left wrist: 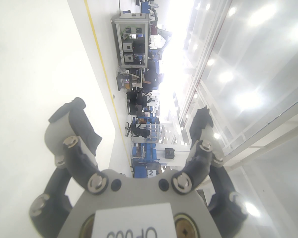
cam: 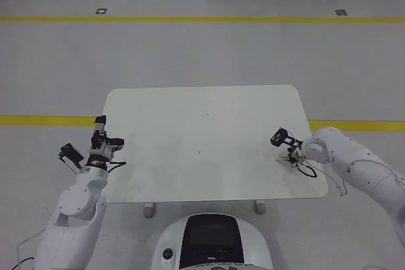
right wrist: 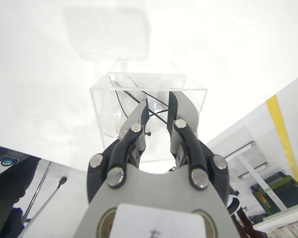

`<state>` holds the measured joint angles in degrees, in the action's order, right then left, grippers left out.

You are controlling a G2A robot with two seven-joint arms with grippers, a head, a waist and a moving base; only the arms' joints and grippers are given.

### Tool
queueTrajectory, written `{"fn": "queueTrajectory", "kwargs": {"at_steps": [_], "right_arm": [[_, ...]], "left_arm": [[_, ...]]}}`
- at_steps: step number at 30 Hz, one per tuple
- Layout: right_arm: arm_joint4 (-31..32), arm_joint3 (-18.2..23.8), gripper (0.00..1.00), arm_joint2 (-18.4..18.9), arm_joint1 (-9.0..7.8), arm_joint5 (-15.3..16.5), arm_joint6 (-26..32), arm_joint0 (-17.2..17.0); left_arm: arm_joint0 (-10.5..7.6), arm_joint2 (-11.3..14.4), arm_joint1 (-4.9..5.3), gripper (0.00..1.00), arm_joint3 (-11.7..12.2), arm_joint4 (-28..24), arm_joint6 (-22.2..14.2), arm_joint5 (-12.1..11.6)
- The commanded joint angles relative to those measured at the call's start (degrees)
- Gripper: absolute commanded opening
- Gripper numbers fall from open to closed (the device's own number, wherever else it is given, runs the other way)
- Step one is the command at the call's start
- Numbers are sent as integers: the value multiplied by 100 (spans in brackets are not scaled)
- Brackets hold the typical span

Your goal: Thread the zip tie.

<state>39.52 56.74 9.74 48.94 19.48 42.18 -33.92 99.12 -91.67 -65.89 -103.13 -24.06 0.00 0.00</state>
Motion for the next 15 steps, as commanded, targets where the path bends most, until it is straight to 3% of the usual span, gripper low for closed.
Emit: {"fn": "queueTrajectory", "kwargs": {"at_steps": [1, 8, 12, 15], "right_arm": [[-6, -3, 17, 0, 14, 0, 29, 0], [-24, -28, 12, 0, 63, 0, 134, -4], [-44, -55, 0, 0, 70, 0, 137, -4], [-62, -66, 0, 0, 66, 0, 131, -2]], "left_arm": [[0, 0, 0, 100, 0, 0, 0, 0], [0, 0, 0, 100, 0, 0, 0, 0], [0, 0, 0, 100, 0, 0, 0, 0], [0, 0, 0, 100, 0, 0, 0, 0]]}}
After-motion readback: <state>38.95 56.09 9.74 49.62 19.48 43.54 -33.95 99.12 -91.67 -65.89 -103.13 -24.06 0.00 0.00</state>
